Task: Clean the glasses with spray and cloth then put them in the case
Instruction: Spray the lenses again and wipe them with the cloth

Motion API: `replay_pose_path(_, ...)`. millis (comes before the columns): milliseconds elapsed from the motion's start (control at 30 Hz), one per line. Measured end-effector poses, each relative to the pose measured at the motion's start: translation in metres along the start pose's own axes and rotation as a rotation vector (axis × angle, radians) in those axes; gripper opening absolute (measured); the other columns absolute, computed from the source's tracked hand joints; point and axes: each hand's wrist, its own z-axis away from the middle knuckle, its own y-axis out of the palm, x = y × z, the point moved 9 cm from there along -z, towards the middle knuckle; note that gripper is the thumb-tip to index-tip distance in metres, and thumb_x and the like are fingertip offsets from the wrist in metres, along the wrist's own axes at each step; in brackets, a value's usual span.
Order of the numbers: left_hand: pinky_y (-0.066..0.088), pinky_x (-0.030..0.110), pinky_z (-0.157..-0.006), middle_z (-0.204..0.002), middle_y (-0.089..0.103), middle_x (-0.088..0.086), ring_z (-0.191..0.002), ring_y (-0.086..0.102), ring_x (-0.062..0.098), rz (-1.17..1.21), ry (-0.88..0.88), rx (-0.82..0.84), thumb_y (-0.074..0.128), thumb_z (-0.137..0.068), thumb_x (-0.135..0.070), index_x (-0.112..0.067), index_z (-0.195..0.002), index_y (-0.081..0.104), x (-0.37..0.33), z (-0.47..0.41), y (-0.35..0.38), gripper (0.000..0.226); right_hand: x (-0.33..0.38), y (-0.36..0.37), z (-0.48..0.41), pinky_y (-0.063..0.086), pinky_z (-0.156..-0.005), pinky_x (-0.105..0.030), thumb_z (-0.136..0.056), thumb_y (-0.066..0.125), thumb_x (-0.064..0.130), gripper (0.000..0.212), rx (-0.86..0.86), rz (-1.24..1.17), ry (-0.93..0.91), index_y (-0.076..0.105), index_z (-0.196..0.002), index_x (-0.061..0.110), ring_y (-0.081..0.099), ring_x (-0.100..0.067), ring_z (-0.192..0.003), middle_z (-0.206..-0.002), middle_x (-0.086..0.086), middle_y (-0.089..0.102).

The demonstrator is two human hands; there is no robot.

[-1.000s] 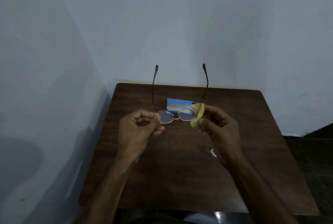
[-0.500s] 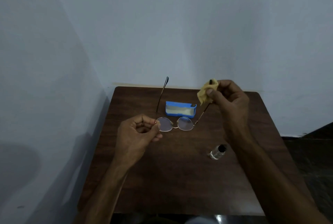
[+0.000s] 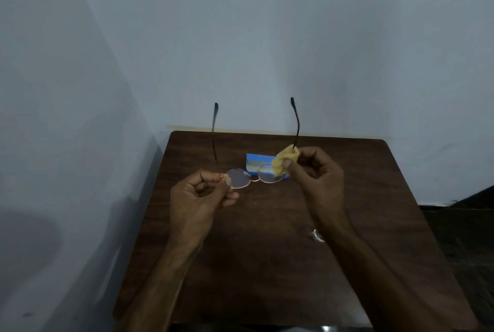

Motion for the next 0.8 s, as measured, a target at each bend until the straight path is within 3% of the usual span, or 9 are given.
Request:
replay_pose_path(167, 0.066, 0.030, -0.064, -0.084, 0.079, 0.014, -0.074, 0.079, 0.028, -0.002, -0.023, -0.011, 0.077, -0.086, -0.005, -0.006, -0.098, 0.076, 0.005, -0.004, -0.001, 0.011, -0.029, 0.001, 0.018, 0.063, -0.089, -0.048, -0.090, 0.080, 0.014, 0.014, -0.004, 0.054, 0.088, 0.075, -0.102, 0.015, 0.075, -0.026, -0.096, -0.101, -0.004, 0.079)
replay_pose_path(367, 0.066, 0.031, -0.062, -0.078, 0.079, 0.013, -0.068, 0.078, 0.026, -0.007, 0.001, 0.044, 0.079, -0.078, -0.016, -0.008, -0.089, 0.074, 0.002, 0.000, 0.009, 0.015, -0.018, -0.007, 0.007, 0.062, -0.086, -0.049, -0.091, 0.077, 0.004, 0.013, -0.020, 0.062, 0.044, 0.075, -0.101, 0.013, 0.075, -0.026, -0.094, -0.099, -0.005, 0.078)
replay_pose_path(533, 0.066, 0.031, -0.063, -0.080, 0.079, 0.012, -0.070, 0.079, 0.029, -0.116, 0.043, 0.076, 0.078, -0.087, -0.002, -0.008, -0.090, 0.074, 0.000, -0.002, 0.009, 0.008, 0.017, -0.014, -0.021, 0.058, -0.077, -0.028, -0.094, 0.072, 0.000, 0.008, -0.039, -0.015, -0.046, 0.072, -0.102, -0.001, 0.074, -0.016, -0.085, -0.094, -0.010, 0.078)
replay_pose_path(600, 0.065, 0.030, -0.062, -0.079, 0.079, 0.013, -0.068, 0.079, 0.029, -0.133, 0.052, 0.079, 0.078, -0.087, 0.000, -0.007, -0.088, 0.074, 0.001, -0.002, 0.007, 0.009, 0.033, -0.017, -0.033, 0.055, -0.073, -0.022, -0.095, 0.069, -0.004, 0.004, -0.059, -0.069, -0.067, 0.070, -0.098, -0.005, 0.073, -0.011, -0.077, -0.086, -0.003, 0.078)
replay_pose_path(700, 0.063, 0.026, -0.060, -0.079, 0.079, 0.013, -0.067, 0.079, 0.027, -0.148, 0.054, 0.085, 0.078, -0.087, 0.002, -0.003, -0.089, 0.074, 0.002, 0.000, 0.007, 0.007, 0.052, -0.018, -0.046, 0.054, -0.071, -0.018, -0.095, 0.067, -0.005, 0.008, -0.055, -0.074, -0.094, 0.070, -0.091, 0.001, 0.072, -0.006, -0.073, -0.077, 0.006, 0.078)
replay_pose_path(800, 0.065, 0.029, -0.062, -0.080, 0.079, 0.013, -0.069, 0.079, 0.028, -0.146, 0.059, 0.066, 0.077, -0.087, 0.000, -0.004, -0.090, 0.074, 0.002, 0.002, 0.007, 0.006, 0.056, -0.015, -0.050, 0.055, -0.071, -0.021, -0.095, 0.069, -0.001, 0.006, -0.032, -0.044, -0.094, 0.073, -0.092, 0.002, 0.074, -0.012, -0.077, -0.082, -0.001, 0.080)
